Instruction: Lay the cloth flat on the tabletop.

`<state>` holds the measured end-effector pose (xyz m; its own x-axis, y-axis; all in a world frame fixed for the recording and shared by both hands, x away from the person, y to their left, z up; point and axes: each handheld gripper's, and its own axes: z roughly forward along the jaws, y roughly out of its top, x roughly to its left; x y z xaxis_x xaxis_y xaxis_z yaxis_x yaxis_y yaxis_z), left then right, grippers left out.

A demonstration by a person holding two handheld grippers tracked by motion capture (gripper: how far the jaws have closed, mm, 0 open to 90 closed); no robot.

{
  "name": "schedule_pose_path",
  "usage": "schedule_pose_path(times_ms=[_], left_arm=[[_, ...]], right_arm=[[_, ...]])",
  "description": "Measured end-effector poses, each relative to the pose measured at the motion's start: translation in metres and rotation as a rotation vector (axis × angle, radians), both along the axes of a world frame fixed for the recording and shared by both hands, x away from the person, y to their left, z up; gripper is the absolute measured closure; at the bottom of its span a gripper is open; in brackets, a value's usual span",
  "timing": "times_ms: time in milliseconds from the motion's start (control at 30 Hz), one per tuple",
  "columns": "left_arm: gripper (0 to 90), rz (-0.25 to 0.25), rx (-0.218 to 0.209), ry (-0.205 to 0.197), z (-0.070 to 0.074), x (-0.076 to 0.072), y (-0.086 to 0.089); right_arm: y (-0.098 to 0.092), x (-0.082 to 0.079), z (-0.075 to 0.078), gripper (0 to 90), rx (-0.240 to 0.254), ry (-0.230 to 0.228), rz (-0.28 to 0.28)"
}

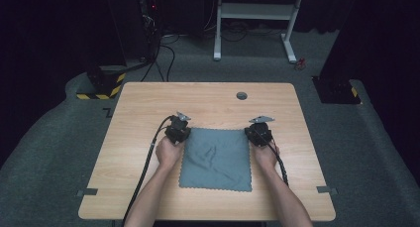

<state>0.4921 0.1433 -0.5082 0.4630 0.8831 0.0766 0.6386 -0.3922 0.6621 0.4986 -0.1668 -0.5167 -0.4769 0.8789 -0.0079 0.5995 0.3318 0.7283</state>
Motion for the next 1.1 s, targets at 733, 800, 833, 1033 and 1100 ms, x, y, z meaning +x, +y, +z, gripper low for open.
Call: schedule_pose_path(times_ms=[733, 800, 833, 1033, 1100], left_arm=[[50.5, -0.174, -0.077, 0.007, 0.002, -0.094, 0.01], [50.5, -0.184, -0.086, 0.009, -0.001, -0.108, 0.011], [50.5, -0.196, -0.069, 0.012, -0.002, -0.115, 0.011], [49.7, -0.222, -0.016, -0.022, -0.005, -0.139, 0.011], [49.6, -0.224, -0.007, -0.029, -0.006, -0.144, 0.012]], right_arm=[[-0.005, -0.079, 0.014, 70.4, 0.027, -0.004, 0.198], [-0.005, -0.095, 0.01, 70.0, 0.03, 0.009, 0.232], [-0.004, -0.103, 0.008, 69.5, 0.024, 0.012, 0.249], [-0.006, -0.133, 0.0, 65.4, 0.009, 0.008, 0.307], [-0.005, -0.138, -0.002, 64.1, -0.004, 0.009, 0.317]])
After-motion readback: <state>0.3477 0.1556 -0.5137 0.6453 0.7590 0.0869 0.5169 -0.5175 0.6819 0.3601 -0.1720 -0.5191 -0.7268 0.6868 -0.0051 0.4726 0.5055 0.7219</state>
